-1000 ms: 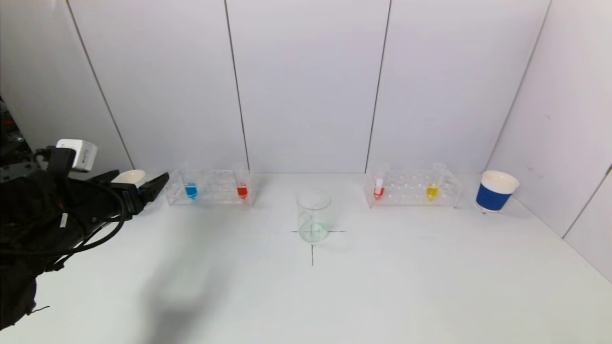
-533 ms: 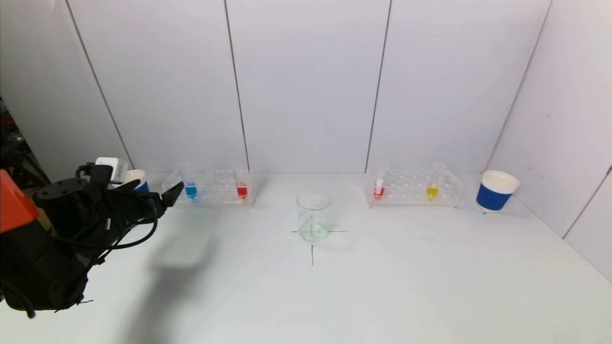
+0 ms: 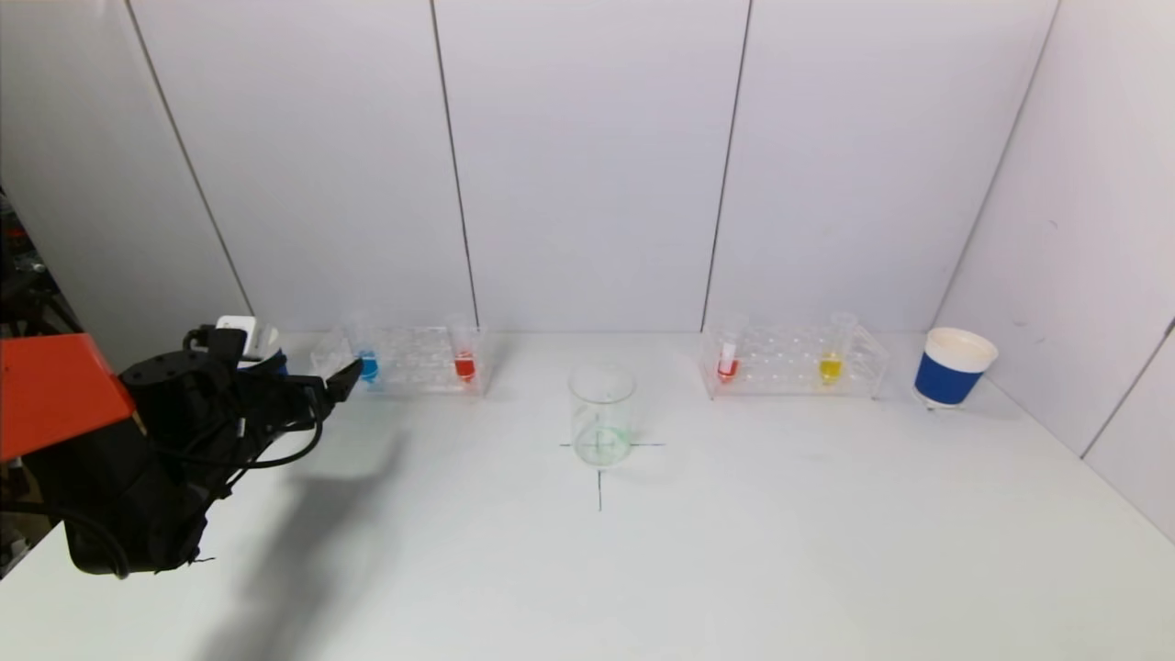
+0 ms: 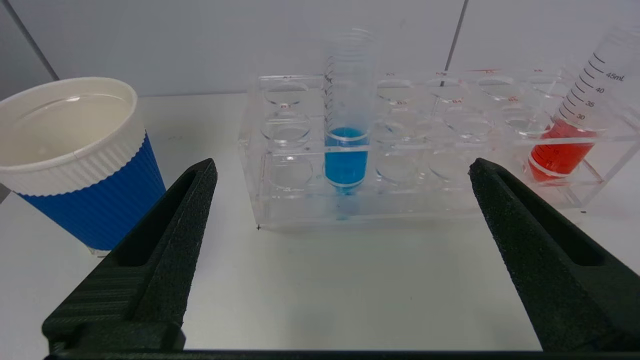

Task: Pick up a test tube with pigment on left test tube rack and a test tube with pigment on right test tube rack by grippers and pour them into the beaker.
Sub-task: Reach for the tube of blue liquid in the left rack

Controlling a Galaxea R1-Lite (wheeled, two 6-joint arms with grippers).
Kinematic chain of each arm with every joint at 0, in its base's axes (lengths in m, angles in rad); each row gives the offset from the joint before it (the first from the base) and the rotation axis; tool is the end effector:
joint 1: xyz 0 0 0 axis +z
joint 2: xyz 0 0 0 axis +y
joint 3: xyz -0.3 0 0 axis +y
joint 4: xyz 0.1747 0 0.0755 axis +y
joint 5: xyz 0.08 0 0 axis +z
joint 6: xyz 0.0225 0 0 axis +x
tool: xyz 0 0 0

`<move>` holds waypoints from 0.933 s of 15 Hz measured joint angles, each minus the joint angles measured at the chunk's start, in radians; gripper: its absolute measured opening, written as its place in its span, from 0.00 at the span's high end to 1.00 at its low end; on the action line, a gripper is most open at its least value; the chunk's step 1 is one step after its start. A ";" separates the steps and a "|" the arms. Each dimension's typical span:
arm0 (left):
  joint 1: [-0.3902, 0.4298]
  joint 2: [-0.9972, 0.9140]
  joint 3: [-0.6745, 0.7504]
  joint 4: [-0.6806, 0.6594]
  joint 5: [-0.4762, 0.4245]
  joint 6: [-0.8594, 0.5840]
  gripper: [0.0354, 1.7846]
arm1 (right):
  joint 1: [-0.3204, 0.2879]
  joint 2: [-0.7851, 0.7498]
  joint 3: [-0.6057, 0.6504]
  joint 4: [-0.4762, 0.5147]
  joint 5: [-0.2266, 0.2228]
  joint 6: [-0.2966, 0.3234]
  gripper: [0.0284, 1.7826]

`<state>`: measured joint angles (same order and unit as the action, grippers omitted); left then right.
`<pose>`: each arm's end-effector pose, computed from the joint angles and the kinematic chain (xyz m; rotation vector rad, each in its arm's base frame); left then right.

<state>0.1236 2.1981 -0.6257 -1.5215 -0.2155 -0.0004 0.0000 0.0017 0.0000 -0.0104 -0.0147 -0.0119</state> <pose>0.3511 0.0388 0.0629 -0.0090 0.0502 -0.0919 -0.0227 -0.0003 0.0766 -0.0118 -0.0086 -0.0148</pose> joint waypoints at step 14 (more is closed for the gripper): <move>-0.004 0.112 -0.165 0.000 -0.029 0.011 0.01 | 0.000 0.000 0.000 0.000 0.000 0.000 0.00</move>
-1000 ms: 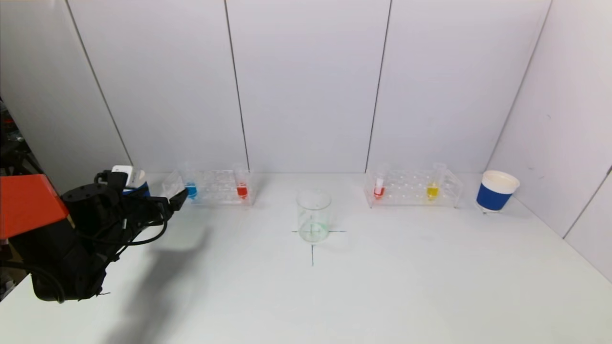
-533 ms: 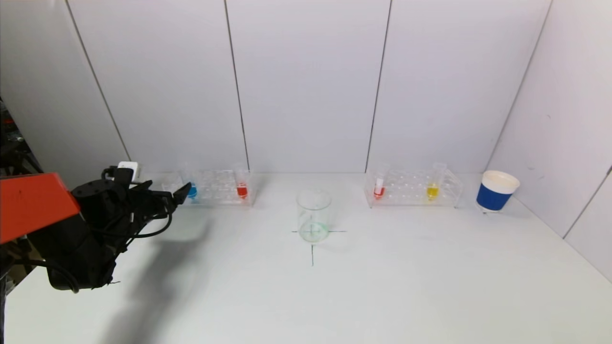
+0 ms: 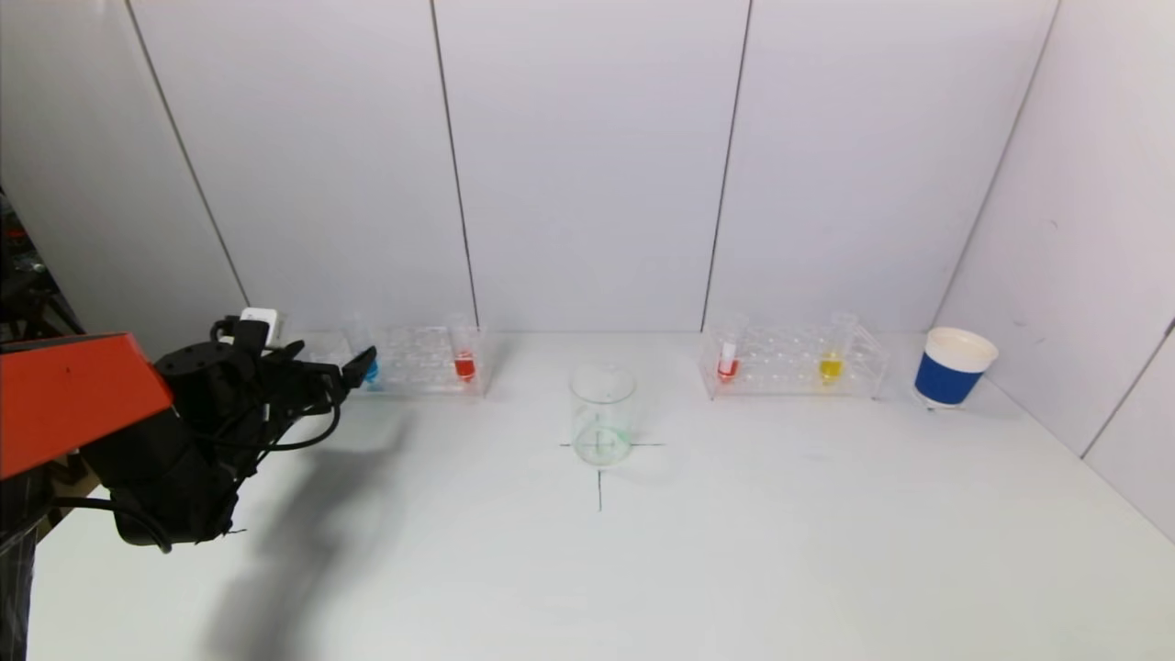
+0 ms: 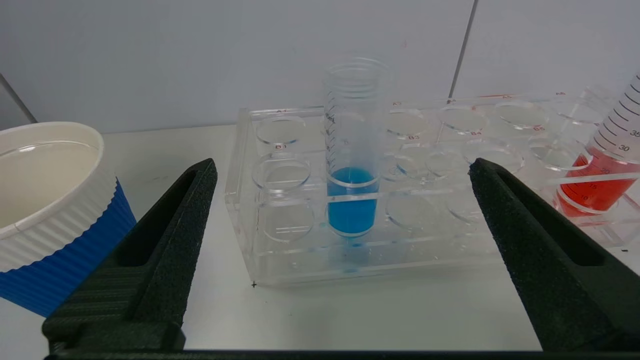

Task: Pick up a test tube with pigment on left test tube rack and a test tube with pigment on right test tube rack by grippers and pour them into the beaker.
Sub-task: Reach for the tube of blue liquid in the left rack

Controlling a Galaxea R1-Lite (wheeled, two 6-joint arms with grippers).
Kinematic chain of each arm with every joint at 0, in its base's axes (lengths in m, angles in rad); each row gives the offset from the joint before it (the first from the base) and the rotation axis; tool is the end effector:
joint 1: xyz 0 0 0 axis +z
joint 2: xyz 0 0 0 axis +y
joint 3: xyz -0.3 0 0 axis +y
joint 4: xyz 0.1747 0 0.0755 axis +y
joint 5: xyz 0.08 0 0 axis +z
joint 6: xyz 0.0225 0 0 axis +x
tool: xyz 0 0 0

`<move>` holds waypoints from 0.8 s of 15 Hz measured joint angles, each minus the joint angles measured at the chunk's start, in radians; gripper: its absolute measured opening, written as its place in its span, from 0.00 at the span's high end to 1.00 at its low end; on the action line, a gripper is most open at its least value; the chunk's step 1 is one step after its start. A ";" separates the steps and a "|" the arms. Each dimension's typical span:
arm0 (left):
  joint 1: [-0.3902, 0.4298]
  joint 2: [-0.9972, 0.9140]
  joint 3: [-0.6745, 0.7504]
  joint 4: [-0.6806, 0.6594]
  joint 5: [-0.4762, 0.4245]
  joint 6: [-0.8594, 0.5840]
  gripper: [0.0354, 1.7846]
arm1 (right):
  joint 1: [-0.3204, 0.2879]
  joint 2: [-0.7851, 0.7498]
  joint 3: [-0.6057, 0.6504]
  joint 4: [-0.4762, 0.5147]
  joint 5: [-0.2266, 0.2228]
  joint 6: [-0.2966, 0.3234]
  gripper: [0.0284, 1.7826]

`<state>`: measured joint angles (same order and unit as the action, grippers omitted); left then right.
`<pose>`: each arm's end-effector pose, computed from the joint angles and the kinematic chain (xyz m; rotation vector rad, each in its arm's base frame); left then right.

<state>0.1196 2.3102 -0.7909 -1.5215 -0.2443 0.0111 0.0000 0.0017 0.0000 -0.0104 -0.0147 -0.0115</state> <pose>0.3863 0.0409 0.0513 0.0115 -0.0029 -0.1247 -0.0227 -0.0003 0.0766 -0.0114 -0.0086 -0.0147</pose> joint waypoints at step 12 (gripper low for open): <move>-0.021 0.039 -0.072 0.000 0.001 0.004 0.01 | 0.000 0.000 0.000 0.000 -0.001 0.000 0.00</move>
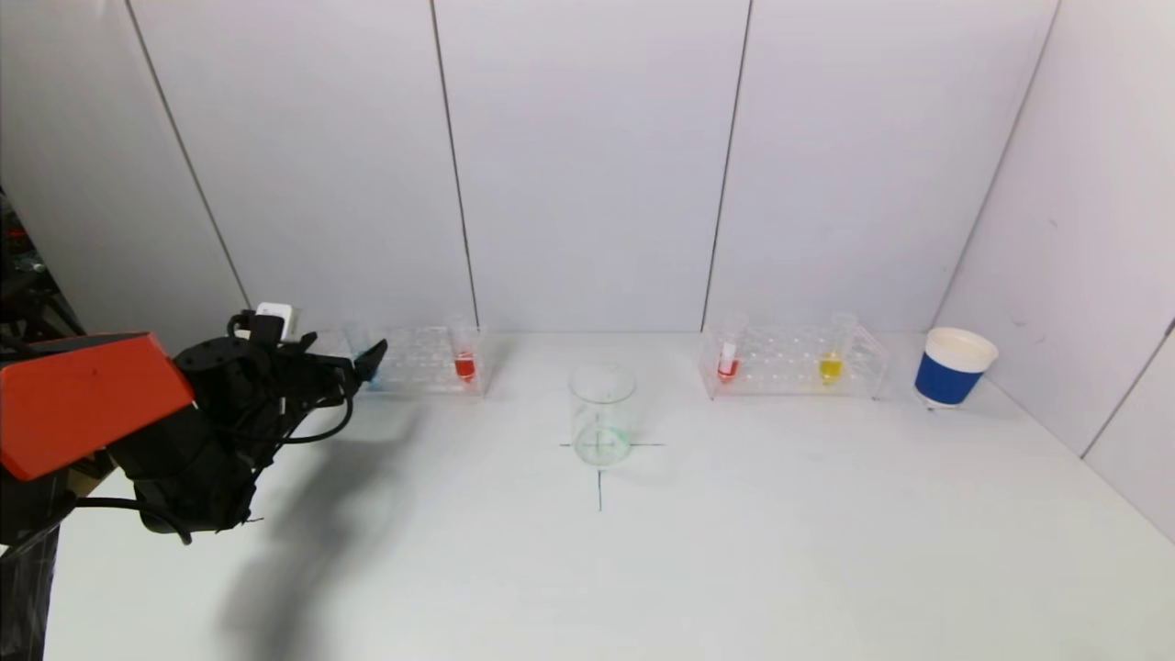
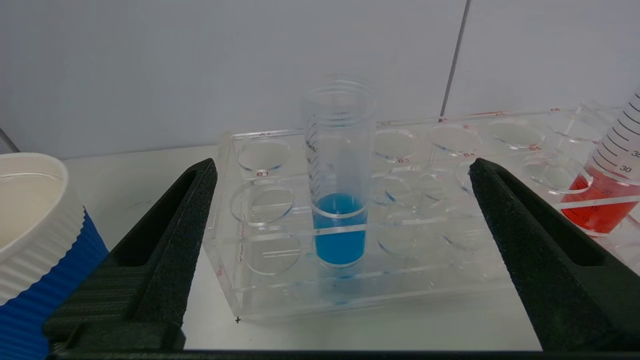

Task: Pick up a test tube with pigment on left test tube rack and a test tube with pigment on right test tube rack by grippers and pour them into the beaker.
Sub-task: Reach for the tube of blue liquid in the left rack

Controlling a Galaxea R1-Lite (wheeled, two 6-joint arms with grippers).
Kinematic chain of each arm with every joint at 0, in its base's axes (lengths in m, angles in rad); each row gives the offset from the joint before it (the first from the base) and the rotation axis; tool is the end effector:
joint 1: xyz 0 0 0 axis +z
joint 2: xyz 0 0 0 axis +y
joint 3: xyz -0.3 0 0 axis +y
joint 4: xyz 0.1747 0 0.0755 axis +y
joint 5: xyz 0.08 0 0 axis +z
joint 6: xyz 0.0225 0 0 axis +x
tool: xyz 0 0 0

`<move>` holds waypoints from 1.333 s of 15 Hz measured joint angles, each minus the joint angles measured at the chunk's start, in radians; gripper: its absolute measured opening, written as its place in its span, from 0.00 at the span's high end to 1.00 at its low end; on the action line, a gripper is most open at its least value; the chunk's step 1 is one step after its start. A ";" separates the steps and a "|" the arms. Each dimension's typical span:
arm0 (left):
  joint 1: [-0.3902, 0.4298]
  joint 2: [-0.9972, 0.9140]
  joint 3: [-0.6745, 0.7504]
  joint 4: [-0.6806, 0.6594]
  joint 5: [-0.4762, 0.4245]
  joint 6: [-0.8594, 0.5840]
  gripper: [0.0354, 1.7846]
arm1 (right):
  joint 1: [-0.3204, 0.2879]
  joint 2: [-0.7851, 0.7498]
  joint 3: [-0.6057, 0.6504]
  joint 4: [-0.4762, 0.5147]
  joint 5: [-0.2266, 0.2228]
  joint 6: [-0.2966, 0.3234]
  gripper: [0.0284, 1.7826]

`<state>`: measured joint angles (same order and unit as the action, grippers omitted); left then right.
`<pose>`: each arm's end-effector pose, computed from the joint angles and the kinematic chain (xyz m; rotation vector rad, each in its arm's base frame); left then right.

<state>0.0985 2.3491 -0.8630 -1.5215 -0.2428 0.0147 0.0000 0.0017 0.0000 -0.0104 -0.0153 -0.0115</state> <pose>0.4010 0.0342 0.0495 0.0207 -0.0360 -0.1440 -0.0227 -0.0003 0.0766 -0.0114 -0.0086 -0.0153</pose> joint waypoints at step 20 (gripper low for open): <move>-0.002 0.063 -0.151 0.073 0.007 0.010 0.01 | 0.000 0.000 0.000 0.000 0.000 0.000 0.00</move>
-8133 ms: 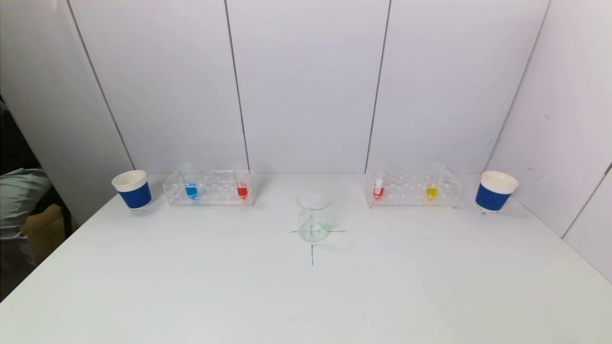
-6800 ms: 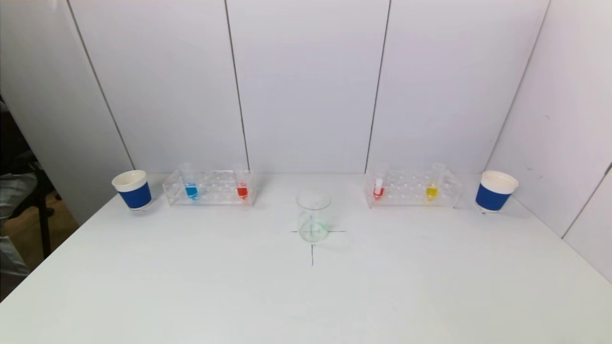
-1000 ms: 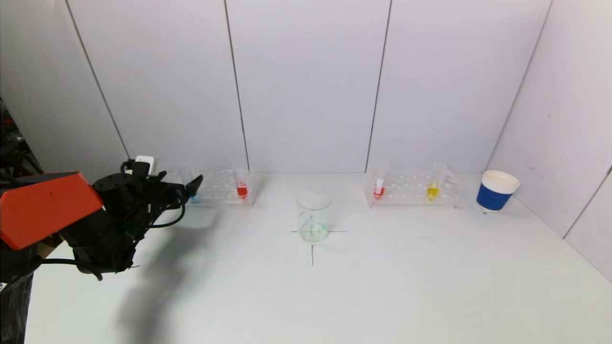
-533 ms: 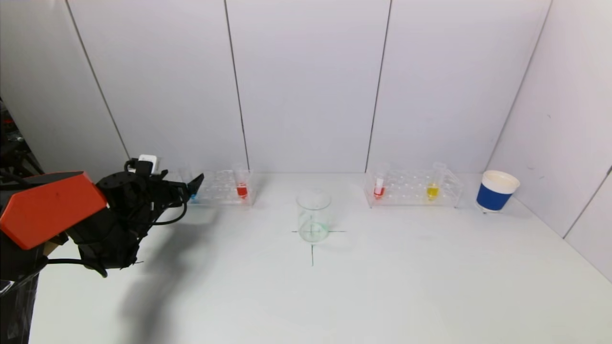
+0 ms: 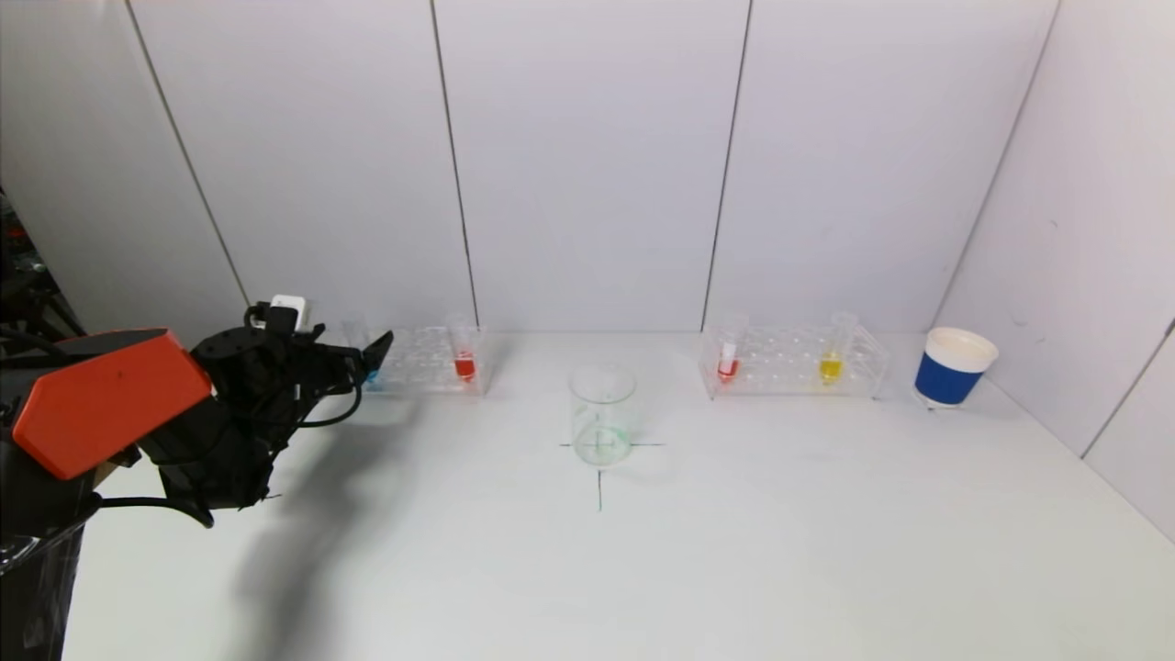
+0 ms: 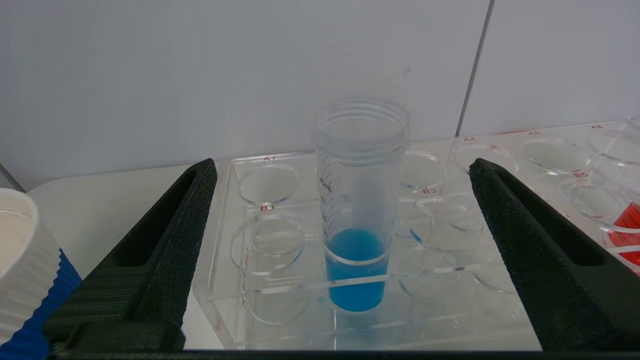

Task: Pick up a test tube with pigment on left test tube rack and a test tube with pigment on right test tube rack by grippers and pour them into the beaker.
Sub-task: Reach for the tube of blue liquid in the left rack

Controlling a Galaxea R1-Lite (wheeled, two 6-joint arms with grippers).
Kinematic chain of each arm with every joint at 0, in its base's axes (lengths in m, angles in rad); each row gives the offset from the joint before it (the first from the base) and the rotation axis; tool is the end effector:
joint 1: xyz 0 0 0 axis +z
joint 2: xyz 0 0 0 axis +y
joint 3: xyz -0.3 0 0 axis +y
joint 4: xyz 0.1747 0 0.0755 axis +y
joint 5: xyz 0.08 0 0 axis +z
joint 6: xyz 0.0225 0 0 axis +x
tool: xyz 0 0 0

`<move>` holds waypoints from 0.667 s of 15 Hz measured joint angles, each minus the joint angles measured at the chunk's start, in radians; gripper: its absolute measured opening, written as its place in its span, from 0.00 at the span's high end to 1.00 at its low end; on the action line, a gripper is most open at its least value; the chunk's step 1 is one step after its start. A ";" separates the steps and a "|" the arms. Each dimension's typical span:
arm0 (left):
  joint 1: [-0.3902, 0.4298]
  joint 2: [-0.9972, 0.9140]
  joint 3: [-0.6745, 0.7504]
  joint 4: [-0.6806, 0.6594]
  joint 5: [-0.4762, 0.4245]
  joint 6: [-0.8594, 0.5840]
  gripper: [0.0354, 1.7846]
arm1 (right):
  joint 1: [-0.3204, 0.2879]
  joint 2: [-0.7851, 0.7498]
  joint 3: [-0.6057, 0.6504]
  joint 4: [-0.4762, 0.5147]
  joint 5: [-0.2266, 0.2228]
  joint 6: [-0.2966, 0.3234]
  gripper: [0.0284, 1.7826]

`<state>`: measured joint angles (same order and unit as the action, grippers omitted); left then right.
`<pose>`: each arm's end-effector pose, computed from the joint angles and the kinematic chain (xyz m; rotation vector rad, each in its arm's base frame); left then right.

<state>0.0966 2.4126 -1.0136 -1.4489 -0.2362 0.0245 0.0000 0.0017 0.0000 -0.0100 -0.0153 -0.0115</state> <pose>0.4283 0.0362 0.0457 0.0327 -0.0510 -0.1390 -0.0227 -0.0003 0.0766 -0.0114 -0.0082 -0.0153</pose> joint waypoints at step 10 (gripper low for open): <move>0.000 0.016 -0.038 0.020 0.001 0.011 0.01 | 0.000 0.000 0.000 0.000 0.000 0.000 0.00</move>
<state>0.0962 2.4285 -1.0519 -1.4287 -0.2351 0.0360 0.0000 0.0017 0.0000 -0.0104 -0.0149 -0.0119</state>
